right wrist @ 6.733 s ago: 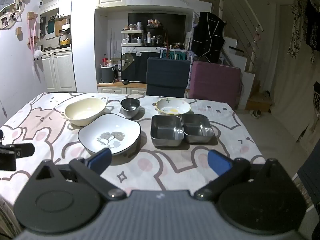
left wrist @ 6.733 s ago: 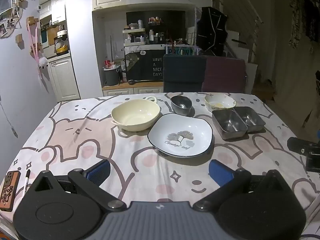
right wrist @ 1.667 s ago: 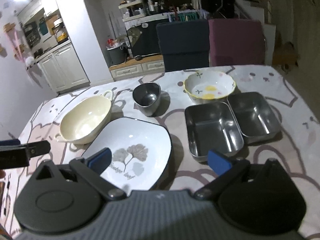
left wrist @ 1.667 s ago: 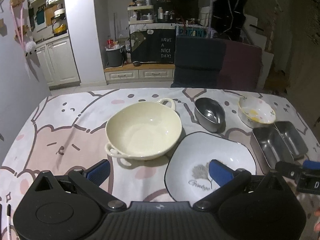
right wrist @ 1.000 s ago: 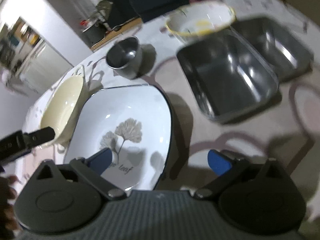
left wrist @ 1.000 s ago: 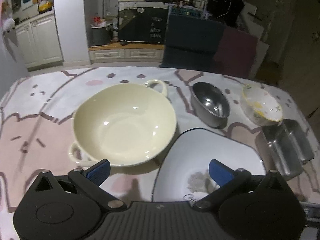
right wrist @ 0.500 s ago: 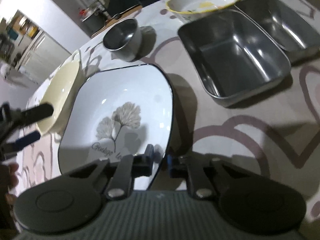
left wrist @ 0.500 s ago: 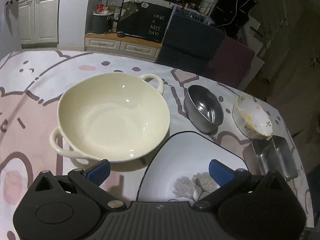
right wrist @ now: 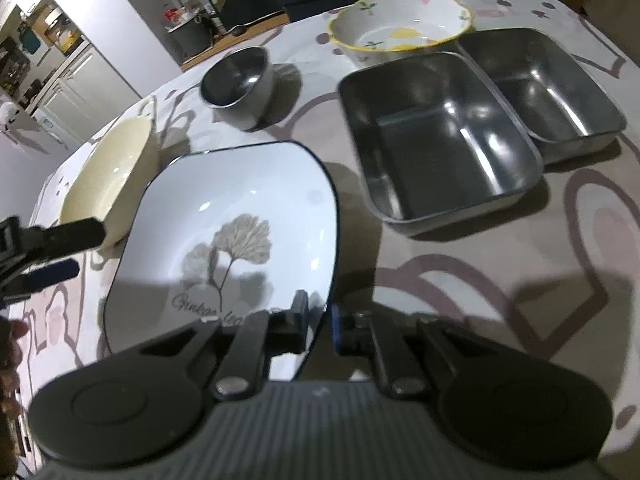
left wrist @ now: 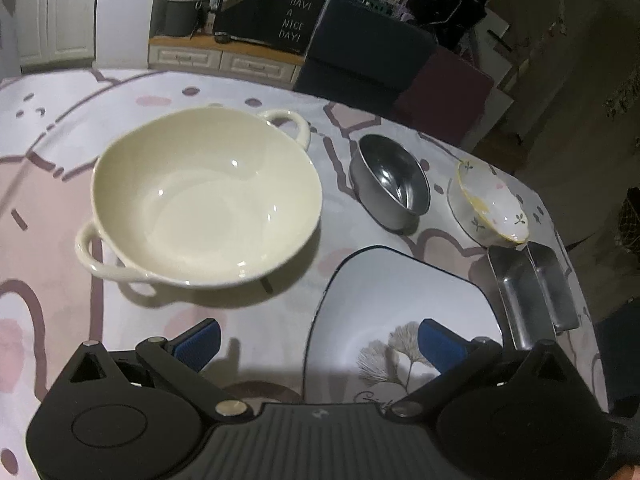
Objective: Organize plates and bowls
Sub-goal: 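Close the right gripper on the plate rim while the left gripper grasps another rim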
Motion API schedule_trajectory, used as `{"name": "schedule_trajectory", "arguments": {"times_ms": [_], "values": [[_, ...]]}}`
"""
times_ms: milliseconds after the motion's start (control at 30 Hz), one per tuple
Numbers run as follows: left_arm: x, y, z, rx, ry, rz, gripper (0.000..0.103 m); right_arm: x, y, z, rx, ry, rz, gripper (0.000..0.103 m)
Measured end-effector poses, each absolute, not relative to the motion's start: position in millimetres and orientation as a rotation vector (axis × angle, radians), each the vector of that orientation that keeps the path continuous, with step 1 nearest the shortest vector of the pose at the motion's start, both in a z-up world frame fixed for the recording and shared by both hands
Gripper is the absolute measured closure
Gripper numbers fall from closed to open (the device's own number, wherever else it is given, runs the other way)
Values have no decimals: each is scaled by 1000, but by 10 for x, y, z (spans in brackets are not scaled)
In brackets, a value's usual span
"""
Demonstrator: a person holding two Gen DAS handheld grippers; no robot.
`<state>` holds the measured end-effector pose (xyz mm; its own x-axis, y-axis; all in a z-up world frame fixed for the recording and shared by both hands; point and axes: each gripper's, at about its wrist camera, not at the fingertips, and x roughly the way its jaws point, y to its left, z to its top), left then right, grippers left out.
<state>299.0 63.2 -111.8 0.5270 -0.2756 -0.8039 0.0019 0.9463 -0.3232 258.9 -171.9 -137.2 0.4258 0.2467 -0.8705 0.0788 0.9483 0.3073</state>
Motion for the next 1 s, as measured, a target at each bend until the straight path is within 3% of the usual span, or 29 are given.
{"name": "schedule_trajectory", "arguments": {"times_ms": [100, 233, 400, 700, 933, 1000], "values": [[2982, 593, -1145, -296, 1028, -172, 3, 2611, -1824, -1359, 319, 1133, 91, 91], [3002, 524, -1193, -279, 1063, -192, 14, 2650, -1936, -1344, 311, 1134, 77, 91], [3051, 437, -1318, -274, 1138, -213, 41, 2682, -1939, -1343, 305, 1146, 83, 91], [3104, 413, -1498, -290, 1200, -213, 74, 2758, -1952, -1337, 303, 1140, 95, 91], [3104, 432, -1544, -321, 1203, -210, 81, 2843, -1957, -1356, 296, 1130, 113, 90], [3102, 424, -1544, -328, 1203, -220, 88, 2865, -1961, -1363, 292, 1125, 122, 90]]}}
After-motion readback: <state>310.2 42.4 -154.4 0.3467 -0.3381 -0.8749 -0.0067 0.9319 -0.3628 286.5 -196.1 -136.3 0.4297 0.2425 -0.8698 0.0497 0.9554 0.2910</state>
